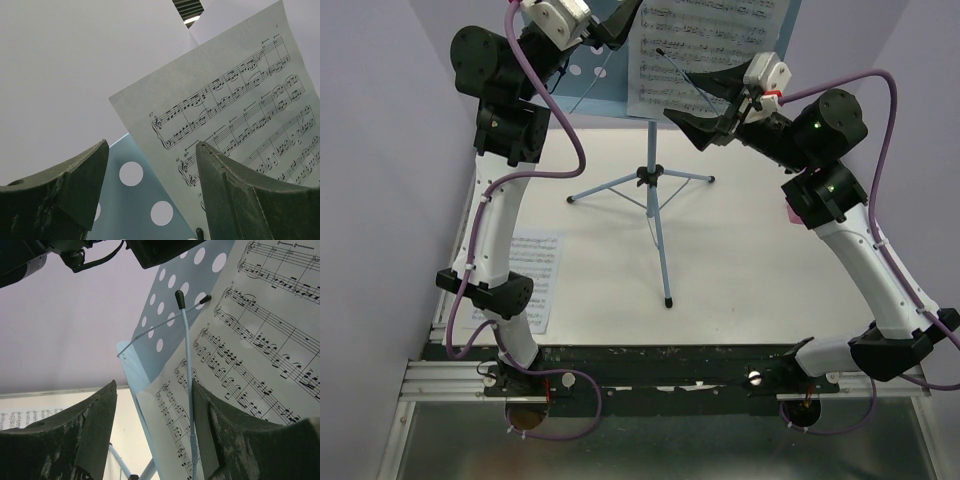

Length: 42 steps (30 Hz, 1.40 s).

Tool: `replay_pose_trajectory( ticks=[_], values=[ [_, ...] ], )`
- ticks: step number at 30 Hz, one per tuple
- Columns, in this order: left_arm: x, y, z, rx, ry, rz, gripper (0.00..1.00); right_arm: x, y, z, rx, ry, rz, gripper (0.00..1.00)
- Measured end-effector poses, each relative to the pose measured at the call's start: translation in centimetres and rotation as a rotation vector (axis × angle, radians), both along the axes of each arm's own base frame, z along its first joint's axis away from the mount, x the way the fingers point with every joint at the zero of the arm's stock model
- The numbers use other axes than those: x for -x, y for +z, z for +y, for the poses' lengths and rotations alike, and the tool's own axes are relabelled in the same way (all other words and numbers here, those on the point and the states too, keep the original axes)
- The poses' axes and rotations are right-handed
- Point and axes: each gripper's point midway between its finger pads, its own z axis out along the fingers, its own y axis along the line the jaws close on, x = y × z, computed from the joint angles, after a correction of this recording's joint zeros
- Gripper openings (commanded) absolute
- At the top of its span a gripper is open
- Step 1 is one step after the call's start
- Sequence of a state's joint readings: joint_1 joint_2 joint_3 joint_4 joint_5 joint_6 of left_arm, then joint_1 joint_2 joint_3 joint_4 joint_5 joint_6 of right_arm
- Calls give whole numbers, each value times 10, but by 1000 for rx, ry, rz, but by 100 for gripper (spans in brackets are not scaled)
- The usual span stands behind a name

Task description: Pack up the instrument practice props

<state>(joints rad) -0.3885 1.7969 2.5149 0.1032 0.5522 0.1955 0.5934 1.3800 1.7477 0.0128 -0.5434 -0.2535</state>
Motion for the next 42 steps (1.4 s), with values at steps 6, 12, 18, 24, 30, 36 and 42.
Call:
replay_pose_trajectory(
  ticks=[6,12,18,24,30,36,42],
  values=[
    [-2,2,-2,-7,1,-23,80,2,0,1,2,12,-2,67],
    [0,-5,-16,-46,-40,-40,74,2,-1,1,5,16,-3,67],
    [8,-9,-33,-74,-88,-58,66,2,-1,1,6,18,-3,67],
    [11,-8,-35,-69,-101,-56,58,1,-3,2,5,18,-4,67],
    [16,-6,-33,-65,-107,-52,30,1,-3,1,4,18,-6,67],
    [22,-1,-30,-54,-106,-61,0,1,-3,1,4,18,-6,67],
    [22,4,-28,-30,-90,-65,0,1,-4,1,4,17,-6,84]
  ],
)
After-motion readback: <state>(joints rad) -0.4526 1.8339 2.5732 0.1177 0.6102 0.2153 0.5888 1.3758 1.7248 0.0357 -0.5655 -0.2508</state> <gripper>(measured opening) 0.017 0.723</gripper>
